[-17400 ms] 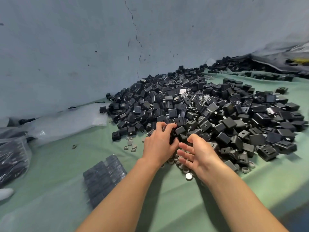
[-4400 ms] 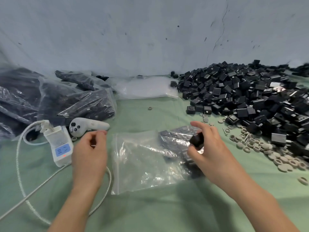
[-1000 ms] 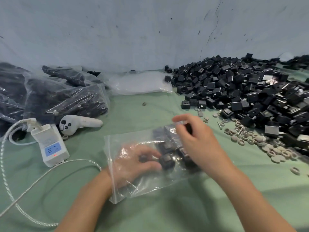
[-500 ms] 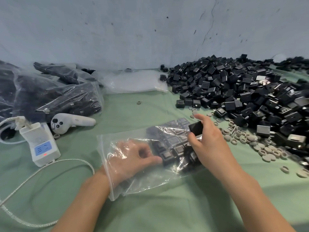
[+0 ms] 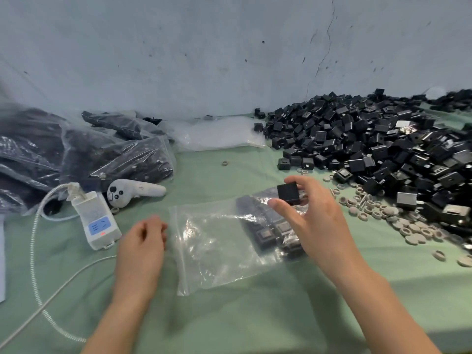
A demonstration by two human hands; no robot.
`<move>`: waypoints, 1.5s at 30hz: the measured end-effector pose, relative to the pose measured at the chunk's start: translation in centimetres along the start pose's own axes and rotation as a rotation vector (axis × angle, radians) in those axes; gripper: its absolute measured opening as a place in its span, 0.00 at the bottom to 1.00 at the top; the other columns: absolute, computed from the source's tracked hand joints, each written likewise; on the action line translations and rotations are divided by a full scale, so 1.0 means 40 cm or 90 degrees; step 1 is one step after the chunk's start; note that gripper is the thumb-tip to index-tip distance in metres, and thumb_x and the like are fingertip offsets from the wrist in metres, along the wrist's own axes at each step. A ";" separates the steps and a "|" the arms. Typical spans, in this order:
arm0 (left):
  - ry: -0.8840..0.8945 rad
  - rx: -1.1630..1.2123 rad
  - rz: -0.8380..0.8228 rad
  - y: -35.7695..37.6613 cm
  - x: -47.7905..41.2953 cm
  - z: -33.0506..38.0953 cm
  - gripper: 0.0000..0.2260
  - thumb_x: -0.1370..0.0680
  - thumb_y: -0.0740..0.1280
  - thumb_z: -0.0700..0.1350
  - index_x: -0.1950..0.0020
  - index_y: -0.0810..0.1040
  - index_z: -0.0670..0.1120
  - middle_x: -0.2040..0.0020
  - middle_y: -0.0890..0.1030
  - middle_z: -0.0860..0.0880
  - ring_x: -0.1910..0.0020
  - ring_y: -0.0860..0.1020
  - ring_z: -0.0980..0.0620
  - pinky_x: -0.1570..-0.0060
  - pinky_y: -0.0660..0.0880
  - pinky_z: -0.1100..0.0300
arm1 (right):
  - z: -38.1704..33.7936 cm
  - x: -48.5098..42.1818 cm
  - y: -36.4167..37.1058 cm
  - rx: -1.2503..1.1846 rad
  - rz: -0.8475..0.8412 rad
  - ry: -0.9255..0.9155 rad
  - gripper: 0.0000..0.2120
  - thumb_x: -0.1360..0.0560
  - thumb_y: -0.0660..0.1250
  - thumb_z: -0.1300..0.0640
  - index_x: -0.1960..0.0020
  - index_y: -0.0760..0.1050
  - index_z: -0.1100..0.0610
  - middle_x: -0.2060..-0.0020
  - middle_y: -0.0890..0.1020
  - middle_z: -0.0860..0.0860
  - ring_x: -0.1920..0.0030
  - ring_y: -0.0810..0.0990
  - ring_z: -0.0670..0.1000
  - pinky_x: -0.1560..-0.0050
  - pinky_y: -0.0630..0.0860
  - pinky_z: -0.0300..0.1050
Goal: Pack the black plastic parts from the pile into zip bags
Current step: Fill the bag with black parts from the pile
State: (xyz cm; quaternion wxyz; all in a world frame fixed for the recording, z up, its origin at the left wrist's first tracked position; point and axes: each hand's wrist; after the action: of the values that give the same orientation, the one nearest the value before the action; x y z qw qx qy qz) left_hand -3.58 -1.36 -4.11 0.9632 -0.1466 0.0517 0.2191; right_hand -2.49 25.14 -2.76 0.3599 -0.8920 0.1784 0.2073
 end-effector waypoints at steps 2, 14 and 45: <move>0.044 0.025 0.067 -0.016 0.035 0.030 0.12 0.18 0.62 0.49 0.58 0.79 0.48 0.66 0.79 0.54 0.63 0.76 0.52 0.61 0.72 0.57 | -0.019 0.006 0.006 -0.018 -0.019 -0.017 0.25 0.30 0.66 0.33 0.39 0.72 0.45 0.53 0.74 0.35 0.47 0.75 0.45 0.46 0.71 0.39; 0.032 0.168 -0.351 0.020 0.124 0.105 0.08 0.21 0.67 0.43 0.43 0.78 0.52 0.51 0.85 0.53 0.58 0.82 0.57 0.58 0.76 0.67 | -0.140 0.079 0.099 -0.041 -0.118 -0.185 0.25 0.31 0.74 0.42 0.38 0.73 0.47 0.47 0.80 0.40 0.47 0.74 0.44 0.45 0.74 0.48; 0.292 -0.323 -0.097 -0.090 0.024 -0.054 0.20 0.25 0.68 0.32 0.43 0.77 0.56 0.46 0.74 0.53 0.52 0.76 0.56 0.48 0.70 0.58 | -0.059 0.106 0.027 0.132 -0.119 -0.048 0.12 0.21 0.63 0.51 0.41 0.80 0.50 0.41 0.79 0.47 0.38 0.75 0.51 0.35 0.69 0.51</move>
State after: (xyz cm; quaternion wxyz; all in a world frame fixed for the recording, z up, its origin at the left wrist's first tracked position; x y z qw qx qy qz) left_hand -1.22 -4.72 -5.40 0.8730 -0.4303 0.1993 0.1140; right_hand 1.19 22.01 -3.96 0.4744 -0.8542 0.1016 0.1868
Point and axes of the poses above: each hand's wrist, its own x-axis away from the middle knuckle, its own y-axis out of the palm, z = x × y
